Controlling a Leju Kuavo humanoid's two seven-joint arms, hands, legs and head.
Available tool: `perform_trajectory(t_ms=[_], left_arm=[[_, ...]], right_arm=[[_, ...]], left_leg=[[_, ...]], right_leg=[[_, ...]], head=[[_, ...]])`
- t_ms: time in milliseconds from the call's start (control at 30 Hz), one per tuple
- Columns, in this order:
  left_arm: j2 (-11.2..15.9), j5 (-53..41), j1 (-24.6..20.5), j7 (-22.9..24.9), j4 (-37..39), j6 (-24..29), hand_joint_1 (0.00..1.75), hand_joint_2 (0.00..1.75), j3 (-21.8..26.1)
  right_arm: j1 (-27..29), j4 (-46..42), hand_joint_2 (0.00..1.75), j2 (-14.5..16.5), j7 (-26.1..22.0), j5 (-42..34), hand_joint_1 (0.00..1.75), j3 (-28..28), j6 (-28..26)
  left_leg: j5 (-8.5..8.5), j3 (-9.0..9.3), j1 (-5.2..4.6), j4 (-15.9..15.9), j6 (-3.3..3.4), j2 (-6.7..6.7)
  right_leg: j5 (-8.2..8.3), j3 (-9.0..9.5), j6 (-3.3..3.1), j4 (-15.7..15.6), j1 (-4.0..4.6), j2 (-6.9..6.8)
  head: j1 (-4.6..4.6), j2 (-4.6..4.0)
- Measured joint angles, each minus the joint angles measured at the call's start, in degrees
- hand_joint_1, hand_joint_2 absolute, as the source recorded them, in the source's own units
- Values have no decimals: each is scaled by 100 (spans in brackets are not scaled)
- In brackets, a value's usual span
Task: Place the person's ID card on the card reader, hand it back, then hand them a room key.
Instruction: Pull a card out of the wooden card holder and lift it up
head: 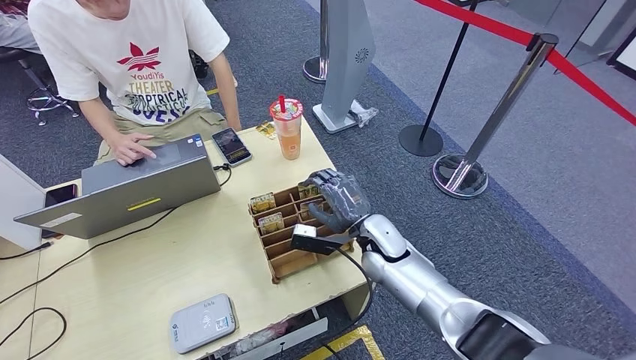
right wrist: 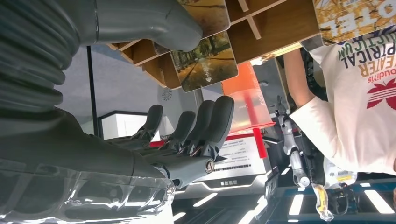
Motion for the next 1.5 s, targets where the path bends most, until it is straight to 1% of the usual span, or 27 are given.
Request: perform_trajectory(t_ms=[233, 367, 467, 600, 733, 833, 900, 1133, 1500], left_arm=[[5, 16, 44, -10, 4, -5, 0, 0, 6], [22, 15, 69, -64, 10, -43, 0, 0, 8], [35, 11, 83, -90, 10, -56, 0, 0, 8], [46, -3, 90, -111, 10, -68, 0, 0, 8], [46, -10, 90, -118, 10, -74, 0, 0, 8], [46, -11, 88, -118, 10, -66, 0, 0, 8], [46, -11, 87, -116, 10, -57, 0, 0, 8], [46, -19, 85, -111, 10, -50, 0, 0, 8], [46, -43, 82, -110, 10, -54, 0, 0, 9]], right_arm=[[14, -13, 175, -117, -1, -2, 75, 8, -4], [117, -96, 175, -213, -16, -13, 75, 8, -41], [236, -209, 175, -294, -15, -45, 77, 8, -56], [368, -365, 175, -378, 13, -71, 86, 8, -68], [492, -565, 175, -434, 20, -58, 82, 9, -69], [523, -676, 175, -442, 21, -44, 85, 27, -30], [509, -706, 175, -442, 21, -37, 87, 50, 21], [341, -674, 175, -442, -27, -215, 83, 179, 114], [-1, -378, 175, -428, -103, -357, 92, 375, 215]], left_leg=[[0, 0, 0, 0, 0, 0], [0, 0, 0, 0, 0, 0], [0, -1, 0, 0, 0, 0], [0, -1, 0, 0, 0, 0], [0, -1, 0, 0, 0, 0], [0, -1, 1, 0, 0, 1], [0, -1, 1, 0, 0, 1], [0, -2, 0, 0, 0, 1], [0, -4, 1, 0, 0, 0]], right_leg=[[0, -2, 0, 0, 0, 0], [0, -2, 0, 0, 0, 0], [0, -2, 0, 0, 0, 0], [0, -3, 0, 0, 0, 0], [0, -3, 0, 0, 0, 0], [0, -3, 0, 0, 0, 0], [0, -2, 0, 0, 0, 0], [0, -2, 0, 0, 0, 0], [0, -2, 0, 0, 0, -1]], head=[[0, 0], [0, 0], [0, 0], [1, 0], [0, 0], [0, 0], [0, 0], [0, 0], [0, 0]])
